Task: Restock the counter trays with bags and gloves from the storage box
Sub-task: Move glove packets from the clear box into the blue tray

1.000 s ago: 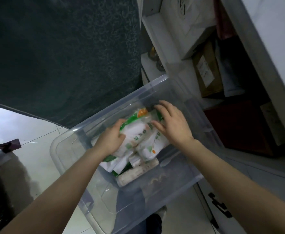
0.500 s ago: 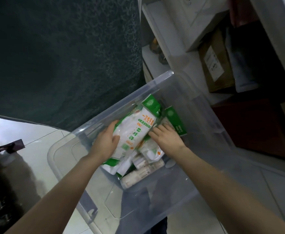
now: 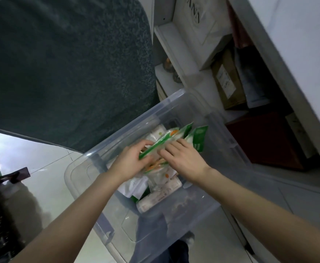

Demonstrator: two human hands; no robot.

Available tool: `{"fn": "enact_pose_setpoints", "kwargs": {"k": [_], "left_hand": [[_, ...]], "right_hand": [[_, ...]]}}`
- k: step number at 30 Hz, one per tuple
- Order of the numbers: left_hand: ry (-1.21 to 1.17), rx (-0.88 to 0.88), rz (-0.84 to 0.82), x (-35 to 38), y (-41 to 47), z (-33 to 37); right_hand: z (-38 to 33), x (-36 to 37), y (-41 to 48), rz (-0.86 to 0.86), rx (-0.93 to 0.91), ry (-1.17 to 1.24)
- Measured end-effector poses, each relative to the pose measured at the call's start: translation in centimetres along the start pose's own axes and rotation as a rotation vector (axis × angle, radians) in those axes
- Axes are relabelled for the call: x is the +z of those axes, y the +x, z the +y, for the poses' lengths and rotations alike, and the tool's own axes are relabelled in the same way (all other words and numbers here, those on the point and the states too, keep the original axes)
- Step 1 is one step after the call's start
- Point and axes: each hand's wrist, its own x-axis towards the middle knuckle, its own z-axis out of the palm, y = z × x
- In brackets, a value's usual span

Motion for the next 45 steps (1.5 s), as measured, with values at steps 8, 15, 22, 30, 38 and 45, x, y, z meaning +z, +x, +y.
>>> {"fn": "enact_pose_setpoints", "kwargs": {"k": [8,15,22,30,38,45], "left_hand": [[0.085,0.117,-0.184,-2.4,-3.0,6.1],[0.06,0.178,-0.167,-1.8,-7.9,11.3],[0.134,0.353,-0.197,-0.5,-13.1,17.6],[0.605,0.678,-0.147,5.8,-20.5,28.2],[0.615,1.102,0.257,15.3,-25.0,38.4],[0.151,1.005,-0.101,24.8,-26.5,44.6]], "right_hand": [[-1.5,-7.5,-2.2,0.031,0.154,-0.062],[-2.2,-13.0,-6.3,-0.168,0.172,0.045],[-5.1,-18.4,-13.5,-0.08,0.27,-0.032],[-8.6,-25.1,-27.8,0.034,0.512,-0.102],[-11.1,-30.6,-44.9,0.214,0.927,-0.136],[-11.4,-33.3,-58.0,0.303,1.21,-0.134]]}}
